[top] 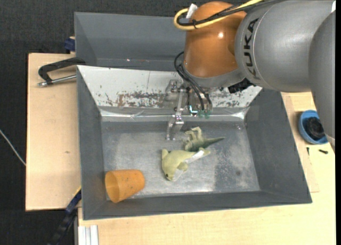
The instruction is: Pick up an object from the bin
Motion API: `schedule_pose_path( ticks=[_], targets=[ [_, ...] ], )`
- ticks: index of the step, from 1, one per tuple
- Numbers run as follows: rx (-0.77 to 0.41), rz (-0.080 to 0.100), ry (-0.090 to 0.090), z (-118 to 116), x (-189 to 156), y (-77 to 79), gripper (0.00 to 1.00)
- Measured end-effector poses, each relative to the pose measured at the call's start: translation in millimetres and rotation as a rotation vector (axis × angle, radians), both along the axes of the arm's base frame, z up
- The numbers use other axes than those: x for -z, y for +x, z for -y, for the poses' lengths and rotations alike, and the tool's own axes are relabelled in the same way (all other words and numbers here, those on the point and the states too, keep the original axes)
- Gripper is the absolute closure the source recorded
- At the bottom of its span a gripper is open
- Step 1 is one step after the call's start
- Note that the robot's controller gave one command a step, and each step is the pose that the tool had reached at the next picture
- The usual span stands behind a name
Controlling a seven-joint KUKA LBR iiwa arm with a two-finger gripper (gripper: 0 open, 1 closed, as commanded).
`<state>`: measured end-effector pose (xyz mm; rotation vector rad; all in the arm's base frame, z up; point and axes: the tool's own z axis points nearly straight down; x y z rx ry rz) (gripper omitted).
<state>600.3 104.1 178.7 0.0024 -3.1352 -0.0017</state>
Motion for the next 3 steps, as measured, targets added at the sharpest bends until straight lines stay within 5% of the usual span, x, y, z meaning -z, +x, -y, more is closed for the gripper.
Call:
schedule_pose_path(
  ticks=[1,2,3],
  targets=[
    [-0.387,0.002,0.000,56.1,77.5,-46.4,0.00],
    [-0.387,0.008,0.002,54.0,75.3,-44.8,1.00],
    [-0.458,0.022,-0.001,55.8,-39.7,-45.3,1.00]
  ],
)
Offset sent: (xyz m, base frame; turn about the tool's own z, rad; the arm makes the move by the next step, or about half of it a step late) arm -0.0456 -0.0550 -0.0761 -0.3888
